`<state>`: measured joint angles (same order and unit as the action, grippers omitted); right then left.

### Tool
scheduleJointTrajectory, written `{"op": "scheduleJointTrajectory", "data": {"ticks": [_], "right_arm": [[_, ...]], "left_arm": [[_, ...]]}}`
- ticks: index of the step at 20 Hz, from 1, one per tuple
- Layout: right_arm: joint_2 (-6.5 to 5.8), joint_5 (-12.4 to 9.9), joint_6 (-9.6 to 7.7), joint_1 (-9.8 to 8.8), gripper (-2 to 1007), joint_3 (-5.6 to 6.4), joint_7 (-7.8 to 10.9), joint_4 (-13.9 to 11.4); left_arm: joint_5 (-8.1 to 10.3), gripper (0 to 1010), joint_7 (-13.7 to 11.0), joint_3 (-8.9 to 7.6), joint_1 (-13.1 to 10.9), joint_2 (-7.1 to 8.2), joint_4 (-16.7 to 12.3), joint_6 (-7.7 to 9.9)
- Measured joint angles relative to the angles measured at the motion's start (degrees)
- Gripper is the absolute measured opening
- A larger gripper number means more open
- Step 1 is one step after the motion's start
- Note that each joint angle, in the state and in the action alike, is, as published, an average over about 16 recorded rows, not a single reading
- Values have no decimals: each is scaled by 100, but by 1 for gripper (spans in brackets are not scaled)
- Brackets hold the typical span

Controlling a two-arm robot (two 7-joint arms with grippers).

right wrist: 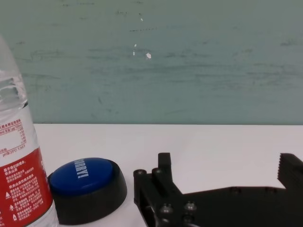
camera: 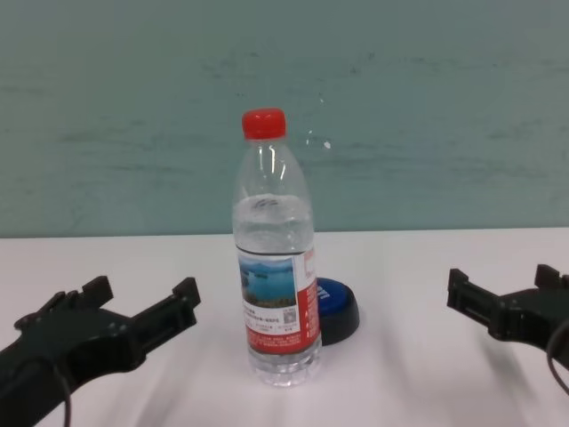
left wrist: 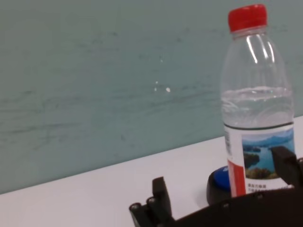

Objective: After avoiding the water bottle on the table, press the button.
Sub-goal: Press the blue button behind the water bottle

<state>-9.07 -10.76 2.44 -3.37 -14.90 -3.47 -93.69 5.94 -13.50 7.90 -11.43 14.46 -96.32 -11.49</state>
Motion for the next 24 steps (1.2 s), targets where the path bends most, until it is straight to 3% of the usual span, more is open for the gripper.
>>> {"op": "scheduleJointTrajectory", "data": {"ticks": [15,24], "right_arm": [[0,0,0,0,1004,0,0,0],[0,0,0,0,1004,0,0,0]], "left_arm": [[-131,1010,52,70,31,-83,43,-50],[-126,1010,62,72,55,-101,35,15]]}}
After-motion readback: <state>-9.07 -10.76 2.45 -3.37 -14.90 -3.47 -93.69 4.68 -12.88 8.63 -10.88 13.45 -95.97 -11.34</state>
